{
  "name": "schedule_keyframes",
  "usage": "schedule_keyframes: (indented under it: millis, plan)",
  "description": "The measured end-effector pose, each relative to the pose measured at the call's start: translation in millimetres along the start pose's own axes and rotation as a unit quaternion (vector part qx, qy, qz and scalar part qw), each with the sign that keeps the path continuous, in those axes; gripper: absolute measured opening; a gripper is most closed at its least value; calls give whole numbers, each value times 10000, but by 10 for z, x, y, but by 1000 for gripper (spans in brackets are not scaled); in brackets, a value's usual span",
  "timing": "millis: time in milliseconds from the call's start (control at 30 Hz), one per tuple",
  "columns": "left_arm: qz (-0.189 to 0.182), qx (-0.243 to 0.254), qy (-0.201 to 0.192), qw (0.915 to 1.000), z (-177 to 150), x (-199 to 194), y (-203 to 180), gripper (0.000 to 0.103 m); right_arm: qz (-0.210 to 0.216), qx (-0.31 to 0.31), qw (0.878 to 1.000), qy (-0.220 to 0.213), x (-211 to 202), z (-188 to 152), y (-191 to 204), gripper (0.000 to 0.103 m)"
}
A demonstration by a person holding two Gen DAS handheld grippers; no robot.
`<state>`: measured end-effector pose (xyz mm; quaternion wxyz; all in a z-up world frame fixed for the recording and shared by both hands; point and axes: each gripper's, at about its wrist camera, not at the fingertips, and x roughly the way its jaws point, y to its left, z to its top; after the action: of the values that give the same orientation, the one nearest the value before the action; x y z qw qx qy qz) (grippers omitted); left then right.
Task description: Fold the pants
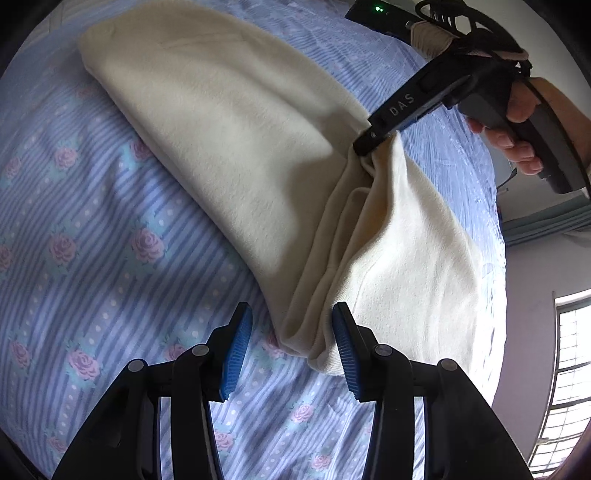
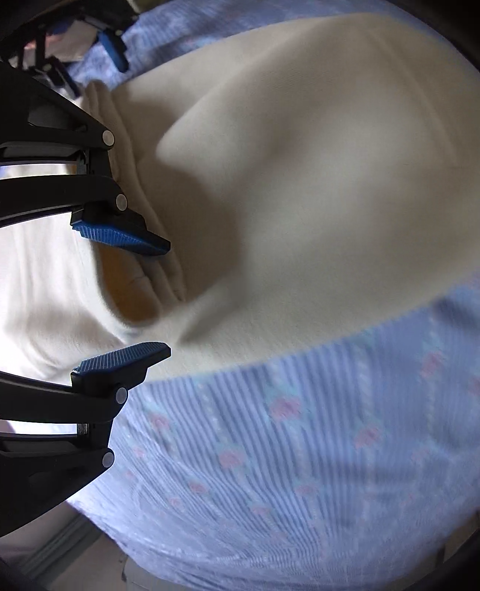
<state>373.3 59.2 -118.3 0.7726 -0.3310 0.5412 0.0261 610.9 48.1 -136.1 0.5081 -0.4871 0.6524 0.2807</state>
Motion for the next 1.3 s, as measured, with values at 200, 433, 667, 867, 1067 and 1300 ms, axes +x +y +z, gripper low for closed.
schedule_keyframes:
  millis: [200, 433, 667, 867, 1067, 1300]
  plan:
    - [-66, 4, -37, 10000, 0, -24, 29, 44, -821, -188, 9960, 304, -23, -44, -6, 50]
    - [-155, -50, -7, 9999, 15, -27, 74, 44, -479, -94, 9987, 149, -266, 146, 28, 50]
    - [-161, -61, -11, 9999, 25, -55, 104, 43, -1190, -231, 9898, 748, 84, 48, 249, 50]
    - [-169, -155, 15, 9997, 23, -37, 136, 44, -1835, 48, 9825, 318, -85, 103, 27, 50]
    - [-172, -190, 64, 9997, 27, -32, 196, 45, -1183, 159, 9927, -183, -317, 125, -19, 50]
    - [-69, -376, -257, 9989, 56, -363, 260, 43, -760, -400, 9905, -1070, -809, -165, 0, 51]
